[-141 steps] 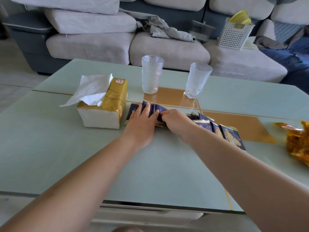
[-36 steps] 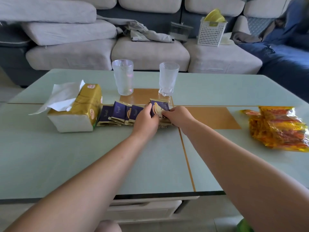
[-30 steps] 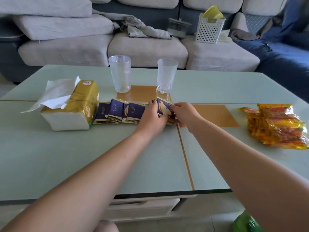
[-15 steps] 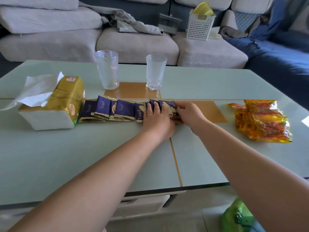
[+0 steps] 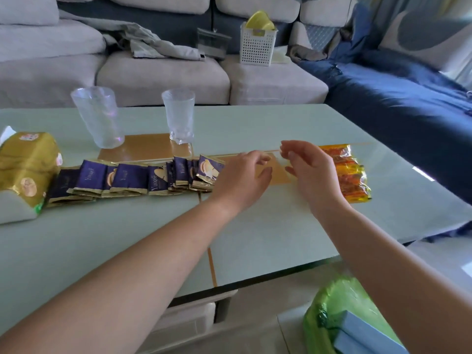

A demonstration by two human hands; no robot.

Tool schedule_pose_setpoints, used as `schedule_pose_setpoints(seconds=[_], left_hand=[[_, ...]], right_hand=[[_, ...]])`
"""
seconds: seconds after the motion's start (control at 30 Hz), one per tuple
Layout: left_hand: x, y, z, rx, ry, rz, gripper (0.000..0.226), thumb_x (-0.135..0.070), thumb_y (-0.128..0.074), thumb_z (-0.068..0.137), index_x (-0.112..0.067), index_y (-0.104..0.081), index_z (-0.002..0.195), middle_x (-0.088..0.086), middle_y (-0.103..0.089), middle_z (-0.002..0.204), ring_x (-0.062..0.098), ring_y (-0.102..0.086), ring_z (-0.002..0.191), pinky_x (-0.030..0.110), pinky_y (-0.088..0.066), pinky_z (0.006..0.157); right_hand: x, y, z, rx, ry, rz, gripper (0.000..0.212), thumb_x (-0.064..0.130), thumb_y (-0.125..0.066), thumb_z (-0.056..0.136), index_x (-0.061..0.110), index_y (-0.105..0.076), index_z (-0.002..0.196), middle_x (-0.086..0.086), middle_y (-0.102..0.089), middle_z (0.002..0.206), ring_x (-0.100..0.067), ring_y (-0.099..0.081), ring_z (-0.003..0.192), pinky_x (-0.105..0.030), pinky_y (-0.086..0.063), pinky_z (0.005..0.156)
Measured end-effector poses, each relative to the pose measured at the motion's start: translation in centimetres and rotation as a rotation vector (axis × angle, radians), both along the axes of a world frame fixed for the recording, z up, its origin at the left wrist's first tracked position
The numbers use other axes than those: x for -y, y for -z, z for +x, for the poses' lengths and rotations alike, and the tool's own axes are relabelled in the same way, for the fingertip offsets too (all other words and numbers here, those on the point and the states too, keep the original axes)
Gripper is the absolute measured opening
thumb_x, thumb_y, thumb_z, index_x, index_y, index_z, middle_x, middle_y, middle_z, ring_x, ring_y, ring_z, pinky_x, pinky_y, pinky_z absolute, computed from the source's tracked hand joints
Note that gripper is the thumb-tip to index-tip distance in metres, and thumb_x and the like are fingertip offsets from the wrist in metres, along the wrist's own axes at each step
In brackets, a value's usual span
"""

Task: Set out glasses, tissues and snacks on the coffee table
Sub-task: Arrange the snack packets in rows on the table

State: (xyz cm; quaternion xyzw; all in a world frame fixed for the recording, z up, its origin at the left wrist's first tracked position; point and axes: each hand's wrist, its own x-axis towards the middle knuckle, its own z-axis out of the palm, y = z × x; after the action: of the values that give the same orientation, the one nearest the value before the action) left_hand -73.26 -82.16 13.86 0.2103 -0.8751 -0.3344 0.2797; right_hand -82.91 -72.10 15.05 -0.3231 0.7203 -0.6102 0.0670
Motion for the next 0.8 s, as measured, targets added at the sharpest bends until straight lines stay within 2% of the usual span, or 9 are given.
schedule_pose_setpoints(seconds=[0.1,0.17,0.27,0.3,0.37,0.43,0.53,0.63,0.8], left_hand=[[-1.3,-0.3,-3.1,0.049,0.042,0.155,0.027,-0.022,-0.056,0.09,-0.016,-0.063,0.115,-0.001,-0.065,0.113,0.014,-0.058,0.108,0.027,-0.044,0.091],[-2.0,-0.3,-5.0,0.061,0.066,0.337,0.03,-0.021,-0.057,0.09,-0.014,-0.059,0.119,0.002,-0.062,0.117,0.014,-0.057,0.108,0.024,-0.043,0.086],[-3.2,0.1,-7.4,0.059,0.055,0.568,0.041,-0.021,-0.06,0.09,-0.011,-0.05,0.129,0.009,-0.054,0.129,0.019,-0.053,0.117,0.025,-0.04,0.091],[-3.5,0.5,-8.0,0.071,0.043,0.588,0.046,-0.024,-0.061,0.09,-0.011,-0.048,0.132,0.009,-0.052,0.132,0.02,-0.051,0.12,0.026,-0.039,0.094],[-4.1,1.1,-9.0,0.084,0.029,0.58,0.053,-0.028,-0.062,0.089,-0.012,-0.044,0.136,0.009,-0.049,0.136,0.021,-0.048,0.124,0.028,-0.037,0.101],[-4.6,1.6,-9.7,0.061,0.018,0.577,0.058,-0.03,-0.061,0.089,-0.01,-0.04,0.139,0.009,-0.046,0.139,0.022,-0.045,0.127,0.029,-0.035,0.104],[-4.9,1.7,-10.9,0.035,-0.011,0.58,0.063,-0.035,-0.061,0.089,-0.008,-0.038,0.141,0.007,-0.045,0.141,0.022,-0.042,0.13,0.032,-0.034,0.107],[-5.2,1.6,-11.9,0.015,-0.012,0.618,0.071,-0.05,-0.065,0.075,-0.01,-0.05,0.132,0.004,-0.055,0.132,0.022,-0.051,0.122,0.039,-0.04,0.106],[-5.2,1.5,-12.6,-0.029,-0.095,0.535,0.053,-0.037,-0.07,0.081,-0.01,-0.052,0.122,0.007,-0.057,0.124,0.023,-0.053,0.116,0.041,-0.045,0.101]], right_hand=[[-3.3,-1.3,-2.7,-0.027,0.077,-0.045,0.034,0.004,-0.048,0.09,0.033,-0.066,0.089,0.011,-0.068,0.09,-0.008,-0.063,0.088,-0.027,-0.053,0.076],[-5.2,-1.9,-4.8,-0.031,0.167,-0.077,0.032,0.006,-0.049,0.089,0.032,-0.068,0.09,0.013,-0.067,0.088,-0.007,-0.062,0.082,-0.025,-0.051,0.07],[-7.7,-1.7,-7.9,-0.015,0.254,0.008,0.024,0.015,-0.053,0.09,0.024,-0.067,0.107,0.013,-0.065,0.093,-0.003,-0.056,0.074,-0.015,-0.044,0.06],[-8.3,-1.4,-8.7,0.002,0.257,0.092,0.026,0.021,-0.055,0.091,0.023,-0.064,0.115,0.01,-0.065,0.102,-0.004,-0.057,0.078,-0.014,-0.044,0.061],[-9.3,-0.5,-10.3,0.061,0.25,0.264,0.039,0.032,-0.057,0.09,0.023,-0.056,0.128,0.003,-0.06,0.125,-0.012,-0.057,0.107,-0.021,-0.044,0.083],[-9.9,0.2,-11.0,0.138,0.216,0.37,0.052,0.04,-0.059,0.089,0.02,-0.049,0.135,-0.001,-0.053,0.136,-0.017,-0.05,0.121,-0.027,-0.037,0.092],[-10.0,1.1,-11.2,0.167,0.187,0.395,0.051,0.038,-0.06,0.088,0.016,-0.051,0.134,-0.003,-0.057,0.131,-0.015,-0.053,0.107,-0.027,-0.037,0.087],[-9.6,1.6,-10.8,0.127,0.172,0.351,0.038,0.029,-0.062,0.088,0.017,-0.059,0.123,0.001,-0.064,0.113,-0.013,-0.058,0.092,-0.025,-0.041,0.078],[-8.9,2.4,-10.7,0.072,0.224,0.286,0.034,0.023,-0.066,0.084,0.018,-0.059,0.117,0.006,-0.057,0.108,-0.015,-0.058,0.098,-0.033,-0.05,0.085]])
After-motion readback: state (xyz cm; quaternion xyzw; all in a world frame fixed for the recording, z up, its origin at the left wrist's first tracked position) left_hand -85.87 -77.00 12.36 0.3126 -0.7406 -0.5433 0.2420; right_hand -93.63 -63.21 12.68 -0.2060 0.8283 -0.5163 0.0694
